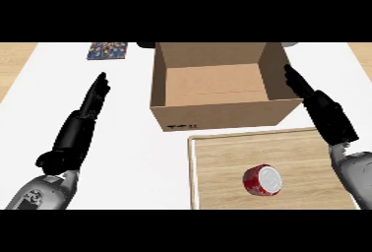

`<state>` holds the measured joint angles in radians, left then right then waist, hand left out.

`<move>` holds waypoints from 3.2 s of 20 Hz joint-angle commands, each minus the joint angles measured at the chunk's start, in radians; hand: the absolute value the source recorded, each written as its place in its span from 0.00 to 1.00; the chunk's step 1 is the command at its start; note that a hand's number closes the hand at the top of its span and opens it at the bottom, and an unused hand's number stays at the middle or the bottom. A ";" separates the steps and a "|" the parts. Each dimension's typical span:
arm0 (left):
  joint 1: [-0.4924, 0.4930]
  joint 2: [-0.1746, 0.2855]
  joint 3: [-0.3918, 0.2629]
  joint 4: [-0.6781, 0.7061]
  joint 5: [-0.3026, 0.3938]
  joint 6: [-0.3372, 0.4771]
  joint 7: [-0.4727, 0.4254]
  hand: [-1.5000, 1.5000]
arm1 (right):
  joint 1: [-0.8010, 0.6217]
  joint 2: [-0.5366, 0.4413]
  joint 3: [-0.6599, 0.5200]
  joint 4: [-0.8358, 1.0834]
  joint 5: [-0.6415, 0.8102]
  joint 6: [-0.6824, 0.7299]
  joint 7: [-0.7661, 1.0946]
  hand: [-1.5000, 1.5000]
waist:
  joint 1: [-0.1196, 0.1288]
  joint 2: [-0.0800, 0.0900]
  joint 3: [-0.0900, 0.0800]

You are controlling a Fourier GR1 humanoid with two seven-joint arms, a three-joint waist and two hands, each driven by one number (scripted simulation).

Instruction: Pick the can from the tray and place it in the cardboard box

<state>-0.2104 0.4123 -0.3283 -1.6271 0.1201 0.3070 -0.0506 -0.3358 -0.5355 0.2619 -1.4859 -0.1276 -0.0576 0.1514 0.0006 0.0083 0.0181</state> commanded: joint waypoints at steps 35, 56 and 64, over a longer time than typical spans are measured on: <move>0.183 0.003 0.093 0.128 -0.059 0.020 0.119 0.50 | 0.249 -0.280 0.144 -0.717 0.198 0.221 0.712 0.00 | 0.002 -0.009 -0.020; 0.214 -0.064 0.172 0.059 -0.158 -0.066 0.168 0.50 | 0.230 0.052 0.261 -0.548 0.516 0.332 0.871 0.00 | 0.002 -0.009 -0.018; 0.197 -0.091 0.263 0.167 -0.157 -0.147 0.085 0.50 | 0.288 0.112 0.201 -0.503 0.591 0.361 0.761 0.00 | -0.001 -0.008 -0.018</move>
<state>0.0114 0.3399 -0.0959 -1.5302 -0.0327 0.1948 0.0717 -0.0452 -0.4720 0.4716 -2.0411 0.4145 0.2785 0.9315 0.0005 -0.0006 0.0000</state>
